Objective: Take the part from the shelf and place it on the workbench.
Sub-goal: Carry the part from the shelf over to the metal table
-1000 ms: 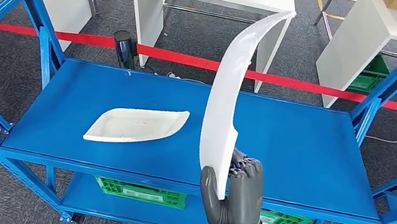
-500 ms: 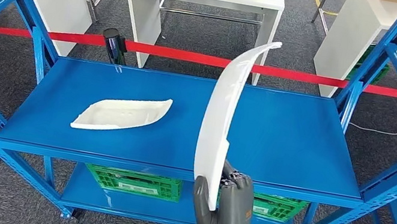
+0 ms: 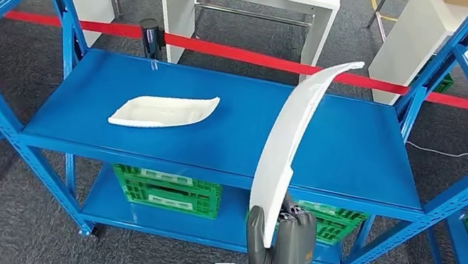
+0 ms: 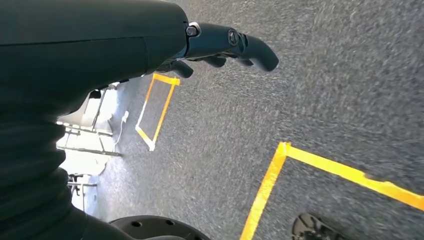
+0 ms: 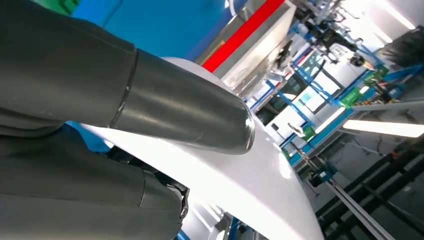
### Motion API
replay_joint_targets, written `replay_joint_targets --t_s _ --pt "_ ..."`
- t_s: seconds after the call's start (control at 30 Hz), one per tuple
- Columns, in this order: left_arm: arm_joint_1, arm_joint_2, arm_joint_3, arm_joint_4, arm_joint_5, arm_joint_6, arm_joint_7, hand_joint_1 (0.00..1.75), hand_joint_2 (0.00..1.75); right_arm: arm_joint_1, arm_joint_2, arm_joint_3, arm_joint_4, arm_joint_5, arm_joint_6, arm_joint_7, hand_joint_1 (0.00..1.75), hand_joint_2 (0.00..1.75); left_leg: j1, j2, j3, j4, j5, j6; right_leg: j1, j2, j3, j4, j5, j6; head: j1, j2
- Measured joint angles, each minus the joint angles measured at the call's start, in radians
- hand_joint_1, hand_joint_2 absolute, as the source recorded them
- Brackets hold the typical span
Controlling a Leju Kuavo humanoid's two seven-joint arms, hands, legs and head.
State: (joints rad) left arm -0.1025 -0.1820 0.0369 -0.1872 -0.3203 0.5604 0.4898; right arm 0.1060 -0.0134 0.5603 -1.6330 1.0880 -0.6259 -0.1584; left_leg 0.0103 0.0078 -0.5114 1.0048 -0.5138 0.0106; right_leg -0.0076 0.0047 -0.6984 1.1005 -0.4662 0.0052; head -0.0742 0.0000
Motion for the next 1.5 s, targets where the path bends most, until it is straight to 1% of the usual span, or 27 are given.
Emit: replay_joint_targets --t_s 0.07,0.1,0.13,0.17,0.23,0.3,0.33,0.43,0.5,0.57,0.6,0.67,0.7,0.77,0.83,0.93,0.97,1.03,1.1,1.13,1.17,1.2,1.27,1.33,1.37,1.43,1.5 --pt "0.008 0.002 -0.007 0.000 -0.020 0.000 0.000 0.00 1.75 0.014 0.000 -0.021 -0.006 0.021 0.011 0.035 1.75 0.00 0.000 0.002 -0.027 0.001 0.023 0.005 -0.001 0.000 -0.026 0.124 -0.103 0.008 0.001 0.000" --pt "0.014 0.005 -0.013 0.001 -0.033 0.000 0.000 0.00 1.75 0.024 0.000 -0.035 -0.011 0.032 0.019 0.055 1.75 0.00 0.000 0.004 -0.041 0.003 0.034 0.004 -0.001 0.000 -0.030 0.178 -0.127 0.011 0.001 0.000" --pt "0.020 0.009 -0.019 0.002 -0.044 0.000 0.000 0.00 1.75 0.035 0.000 -0.047 -0.018 0.040 0.028 0.071 1.75 0.00 0.000 0.005 -0.055 0.006 0.044 0.003 -0.002 0.000 -0.021 0.204 -0.125 0.012 0.001 0.000" --pt "0.026 0.016 -0.024 0.003 -0.054 0.000 0.000 0.00 1.75 0.045 0.000 -0.056 -0.025 0.047 0.035 0.084 1.75 0.00 0.000 0.006 -0.069 0.011 0.053 0.001 -0.002 0.000 0.006 0.196 -0.105 0.012 0.002 0.000" --pt "0.034 0.030 -0.031 0.005 -0.064 0.000 0.000 0.00 1.75 0.058 0.000 -0.068 -0.035 0.051 0.042 0.097 1.75 0.00 0.001 0.006 -0.098 0.022 0.069 -0.007 -0.002 0.000 0.104 0.084 -0.069 0.008 0.001 0.000" --pt "0.037 0.046 -0.034 0.006 -0.059 0.000 0.000 0.00 1.75 0.058 0.000 -0.072 -0.034 0.030 0.039 0.084 1.75 0.00 -0.001 0.006 -0.115 0.030 0.083 -0.019 0.002 0.000 0.188 -0.039 -0.074 -0.005 0.001 0.000" --pt "0.037 0.054 -0.035 0.006 -0.048 0.000 0.000 0.00 1.75 0.051 0.000 -0.073 -0.025 0.011 0.033 0.067 1.75 0.00 -0.001 0.005 -0.119 0.031 0.090 -0.026 0.006 0.001 0.204 -0.070 -0.083 -0.013 0.000 0.000" --pt "0.037 0.075 -0.015 0.006 0.022 0.000 0.000 0.00 1.75 0.002 0.013 -0.073 0.055 -0.062 0.001 -0.025 1.75 0.00 0.002 0.004 -0.127 0.029 0.102 -0.048 0.008 0.000 0.188 -0.084 -0.061 -0.039 0.001 0.000" --pt "0.036 0.081 0.008 0.005 0.048 0.000 0.004 0.00 1.75 -0.041 0.037 -0.073 0.132 -0.101 -0.030 -0.084 1.75 0.00 0.005 0.000 -0.147 0.078 0.041 -0.058 0.003 -0.001 0.166 -0.092 -0.035 -0.054 0.000 0.000" --pt "0.031 0.081 0.019 0.003 0.043 0.000 0.010 0.00 1.75 -0.074 0.058 -0.073 0.200 -0.126 -0.051 -0.109 1.75 0.00 0.006 -0.004 -0.173 0.191 -0.058 -0.067 0.004 -0.004 0.137 -0.092 -0.010 -0.059 -0.002 0.000" --pt "0.028 0.079 0.021 0.002 0.037 0.000 0.012 0.00 1.75 -0.082 0.066 -0.073 0.225 -0.134 -0.056 -0.109 1.75 0.00 0.006 -0.004 -0.179 0.247 -0.087 -0.070 0.004 -0.006 0.121 -0.091 0.003 -0.058 -0.003 0.000" --pt "0.021 0.073 0.022 0.000 0.025 0.000 0.012 0.00 1.75 -0.080 0.075 -0.073 0.248 -0.138 -0.057 -0.091 1.75 0.00 0.007 -0.004 -0.156 0.285 -0.070 -0.074 0.004 -0.011 0.089 -0.088 0.026 -0.054 -0.003 0.000" --pt "0.020 0.070 0.022 -0.001 0.020 0.000 0.012 0.00 1.75 -0.073 0.078 -0.074 0.250 -0.133 -0.055 -0.078 1.75 0.00 0.009 -0.004 -0.121 0.257 -0.042 -0.074 0.003 -0.013 0.073 -0.086 0.038 -0.052 -0.003 0.000" --pt "0.018 0.063 0.022 -0.002 0.012 0.000 0.012 0.00 1.75 -0.055 0.082 -0.079 0.242 -0.116 -0.047 -0.052 1.75 0.00 0.009 -0.006 -0.015 0.126 -0.025 -0.070 0.003 -0.014 0.048 -0.076 0.058 -0.042 -0.003 0.000" --pt "0.021 0.057 0.022 -0.001 -0.007 -0.003 0.012 0.00 1.75 -0.037 0.082 -0.088 0.226 -0.081 -0.042 -0.024 1.75 0.00 0.004 -0.008 0.048 0.024 -0.047 -0.057 0.005 -0.013 0.034 -0.071 0.076 -0.030 -0.003 0.000" --pt "0.025 0.054 0.020 0.002 -0.049 -0.022 0.010 0.00 1.75 -0.010 0.082 -0.111 0.190 -0.031 -0.033 0.017 1.75 0.00 0.001 -0.006 0.034 0.008 -0.039 -0.025 0.004 -0.012 0.027 -0.075 0.095 -0.010 -0.003 0.000" --pt "0.024 0.054 0.020 0.003 -0.057 -0.028 0.010 0.00 1.75 0.000 0.082 -0.122 0.177 -0.028 -0.026 0.027 1.75 0.00 0.002 -0.004 0.023 0.007 -0.027 -0.014 0.002 -0.010 0.018 -0.062 0.075 -0.004 -0.003 0.000" --pt "0.019 0.056 0.019 0.003 -0.064 -0.034 0.010 0.00 1.75 0.014 0.082 -0.142 0.154 -0.034 -0.014 0.037 1.75 0.00 0.003 0.001 -0.006 0.006 -0.002 0.000 0.000 -0.007 -0.011 0.022 -0.019 0.005 -0.002 0.000" --pt "0.015 0.058 0.019 0.003 -0.066 -0.036 0.009 0.00 1.75 0.020 0.082 -0.156 0.140 -0.037 -0.009 0.041 1.75 0.00 0.001 0.004 -0.035 0.008 0.024 0.004 0.000 -0.006 -0.036 0.152 -0.110 0.010 -0.002 0.000" --pt "0.014 0.058 0.019 0.003 -0.066 -0.036 0.009 0.00 1.75 0.023 0.082 -0.160 0.135 -0.037 -0.008 0.042 1.75 0.00 0.000 0.005 -0.050 0.011 0.036 0.004 0.001 -0.006 -0.035 0.196 -0.120 0.009 -0.002 0.000" --pt "0.013 0.058 0.019 0.003 -0.066 -0.037 0.009 0.00 1.75 0.025 0.082 -0.164 0.131 -0.037 -0.007 0.043 1.75 0.00 -0.001 0.006 -0.066 0.014 0.048 0.003 0.001 -0.006 -0.018 0.211 -0.109 0.008 -0.002 0.000" --pt "0.012 0.057 0.019 0.003 -0.066 -0.037 0.009 0.00 1.75 0.028 0.082 -0.167 0.127 -0.037 -0.006 0.043 1.75 0.00 -0.002 0.007 -0.082 0.018 0.058 0.001 0.002 -0.006 0.018 0.188 -0.084 0.004 -0.002 0.000" --pt "0.010 0.057 0.019 0.003 -0.066 -0.037 0.010 0.00 1.75 0.030 0.082 -0.173 0.117 -0.037 -0.006 0.043 1.75 0.00 -0.003 0.007 -0.108 0.027 0.075 -0.005 0.007 -0.005 0.130 0.056 -0.059 -0.008 -0.002 0.000" --pt "0.007 0.056 0.019 0.003 -0.066 -0.037 0.010 0.00 1.75 0.030 0.082 -0.177 0.107 -0.037 -0.006 0.042 1.75 0.00 -0.004 0.007 -0.120 0.031 0.092 -0.015 0.014 -0.005 0.207 -0.061 -0.075 -0.020 -0.002 0.000" --pt "0.007 0.055 0.019 0.002 -0.066 -0.037 0.010 0.00 1.75 0.031 0.082 -0.178 0.103 -0.037 -0.006 0.042 1.75 0.00 -0.003 0.007 -0.123 0.029 0.101 -0.022 0.017 -0.005 0.216 -0.087 -0.083 -0.025 -0.002 0.000" --pt "0.007 0.056 0.019 0.003 -0.066 -0.039 0.009 0.00 1.75 0.032 0.083 -0.180 0.100 -0.037 -0.006 0.042 1.75 0.00 0.000 0.007 -0.126 0.024 0.115 -0.036 0.017 -0.006 0.204 -0.098 -0.066 -0.036 -0.001 0.000" --pt "0.008 0.057 0.019 0.003 -0.066 -0.041 0.010 0.00 1.75 0.033 0.084 -0.181 0.098 -0.037 -0.006 0.041 1.75 0.00 0.001 0.002 -0.141 0.054 0.069 -0.047 0.012 -0.008 0.186 -0.107 -0.038 -0.050 -0.002 0.000"
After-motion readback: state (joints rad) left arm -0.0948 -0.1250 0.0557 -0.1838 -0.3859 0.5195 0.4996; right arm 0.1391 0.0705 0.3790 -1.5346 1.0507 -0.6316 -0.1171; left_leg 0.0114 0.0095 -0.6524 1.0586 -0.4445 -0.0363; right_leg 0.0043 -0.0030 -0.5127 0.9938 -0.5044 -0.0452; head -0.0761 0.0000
